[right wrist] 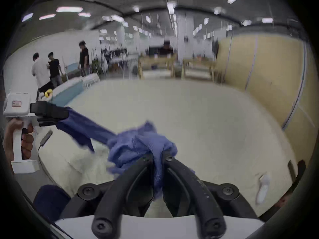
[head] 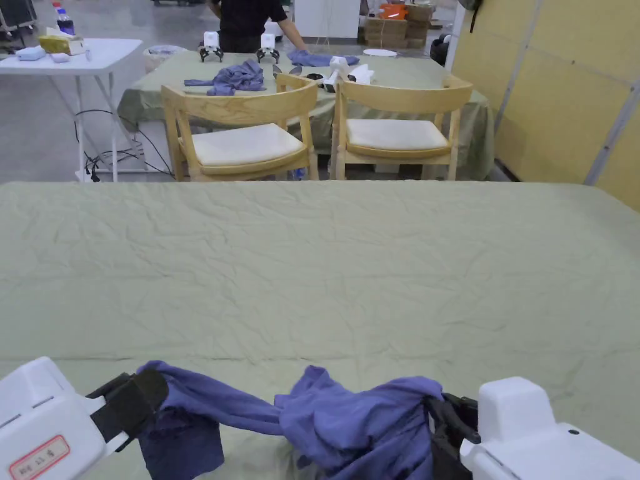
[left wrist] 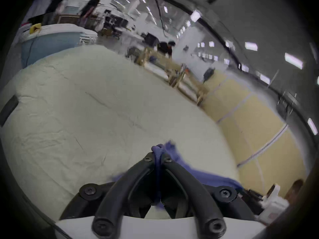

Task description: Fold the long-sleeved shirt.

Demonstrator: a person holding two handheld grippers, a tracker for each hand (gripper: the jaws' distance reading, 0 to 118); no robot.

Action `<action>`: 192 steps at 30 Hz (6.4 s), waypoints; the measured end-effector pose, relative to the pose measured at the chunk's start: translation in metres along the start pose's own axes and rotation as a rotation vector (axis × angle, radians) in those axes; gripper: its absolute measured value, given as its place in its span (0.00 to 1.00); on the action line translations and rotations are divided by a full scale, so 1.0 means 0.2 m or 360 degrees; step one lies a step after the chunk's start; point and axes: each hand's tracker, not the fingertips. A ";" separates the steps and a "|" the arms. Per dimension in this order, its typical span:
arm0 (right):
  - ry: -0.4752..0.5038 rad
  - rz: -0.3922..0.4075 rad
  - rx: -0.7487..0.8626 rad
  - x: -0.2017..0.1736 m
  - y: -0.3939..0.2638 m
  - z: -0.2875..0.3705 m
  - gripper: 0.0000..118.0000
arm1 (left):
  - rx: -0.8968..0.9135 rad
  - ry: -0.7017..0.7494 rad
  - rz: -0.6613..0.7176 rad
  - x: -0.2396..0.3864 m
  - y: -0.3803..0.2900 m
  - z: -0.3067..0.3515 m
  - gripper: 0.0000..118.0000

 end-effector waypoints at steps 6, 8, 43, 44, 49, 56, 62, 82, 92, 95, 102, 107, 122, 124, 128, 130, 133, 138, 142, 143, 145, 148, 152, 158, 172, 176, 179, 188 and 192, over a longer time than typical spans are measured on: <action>0.0068 0.0025 0.0214 0.04 0.57 0.04 0.10 | 0.0312 -0.0084 -0.0144 0.30 0.47 0.20 0.03; 0.0077 0.0039 0.0263 0.07 0.77 0.04 0.10 | 0.0388 -0.0128 -0.0151 0.36 0.65 0.23 0.03; 0.0098 0.0132 -0.0820 -0.07 0.36 -1.69 0.10 | -0.0213 0.0429 -0.0165 -0.61 0.60 -0.76 0.03; 0.0155 0.0122 -0.0826 -0.07 0.28 -1.63 0.10 | -0.0245 0.0442 -0.0170 -0.65 0.54 -0.70 0.03; 0.0296 0.0274 -0.0823 -0.09 -0.03 -1.18 0.10 | -0.0343 0.0463 -0.0198 -0.85 0.29 -0.30 0.03; 0.0338 0.0270 -0.1001 -0.12 -0.34 -0.67 0.09 | -0.0508 0.0515 -0.0132 -0.92 -0.03 0.22 0.03; 0.0318 0.0220 -0.1099 -0.12 -0.45 -0.48 0.45 | -0.0610 0.0489 -0.0081 -0.93 -0.19 0.38 0.26; 0.0334 -0.0404 -0.0584 -0.04 -0.43 -0.03 0.03 | -0.0570 0.0256 -0.0409 -0.29 -0.39 -0.07 0.72; 0.0188 -0.0388 -0.0668 0.13 -0.41 -0.28 0.03 | -0.0781 0.0635 -0.0570 -0.29 -0.73 -0.90 0.21; 0.0103 -0.0352 -0.0693 0.22 -0.34 -0.46 0.03 | -0.0636 0.0604 -0.0571 -0.22 -0.68 -0.77 0.06; 0.0069 -0.0460 -0.0751 0.37 -0.14 -1.27 0.88 | -0.0564 0.0406 -0.0420 -0.14 -0.54 -0.56 0.04; 0.0082 -0.0455 -0.1201 0.26 -0.23 -1.60 0.86 | -0.0532 0.0318 -0.0415 -0.07 -0.49 -0.45 0.04; 0.0236 -0.0414 0.0066 0.27 0.21 0.16 0.05 | -0.0018 0.0052 -0.0338 0.13 -0.12 0.24 0.03; 0.0182 -0.0440 0.0193 0.32 0.32 0.29 0.05 | 0.0115 0.0017 -0.0295 0.19 0.01 0.34 0.03; 0.0068 -0.0446 0.0381 0.40 0.65 0.41 0.05 | 0.0333 -0.0062 -0.0383 0.35 0.34 0.43 0.03; 0.0015 -0.0428 0.0456 0.44 0.84 0.41 0.05 | 0.0373 -0.0090 -0.0422 0.43 0.51 0.42 0.03; 0.0009 -0.0467 0.0461 0.52 1.17 0.32 0.05 | 0.0383 -0.0167 -0.0410 0.57 0.77 0.34 0.03; -0.0064 -0.0546 0.0319 0.64 1.64 0.07 0.05 | 0.0371 -0.0205 -0.0440 0.75 1.12 0.13 0.03; -0.0052 -0.0816 0.0147 0.76 1.89 -0.20 0.05 | 0.0366 -0.0194 -0.0443 0.82 1.33 -0.07 0.03; -0.0087 -0.0828 0.0130 0.78 1.93 -0.26 0.05 | 0.0374 -0.0186 -0.0452 0.83 1.37 -0.12 0.03; -0.0123 -0.0805 0.0100 0.79 1.99 -0.38 0.05 | 0.0392 -0.0181 -0.0467 0.84 1.43 -0.22 0.03; -0.0126 -0.0876 0.0051 0.80 1.98 -0.55 0.05 | 0.0387 -0.0164 -0.0434 0.81 1.48 -0.39 0.03; -0.0144 -0.0867 0.0027 0.79 1.85 -0.82 0.05 | 0.0343 -0.0096 -0.0448 0.71 1.45 -0.62 0.03; -0.0122 -0.0781 -0.0289 0.73 1.29 -1.36 0.05 | 0.0125 0.0101 -0.0423 0.29 1.18 -1.06 0.03; -0.0009 -0.0838 -0.0846 0.56 -0.13 -1.42 0.05 | -0.0412 0.0294 -0.0268 -0.65 0.27 -1.04 0.03; 0.0020 -0.0932 -0.0873 0.56 -0.33 -1.07 0.05 | -0.0427 0.0227 -0.0165 -0.69 0.16 -0.73 0.03; 0.0025 -0.0886 -0.0864 0.56 -0.41 -0.82 0.05 | -0.0463 0.0210 -0.0134 -0.71 0.07 -0.50 0.03; -0.0023 -0.0660 -0.1062 0.52 -0.68 -0.34 0.05 | -0.0733 0.0359 -0.0080 -0.85 -0.28 0.00 0.03; -0.0032 -0.0725 -0.1137 0.52 -0.79 -0.30 0.30 | -0.0754 0.0319 0.0095 -0.94 -0.35 0.07 0.19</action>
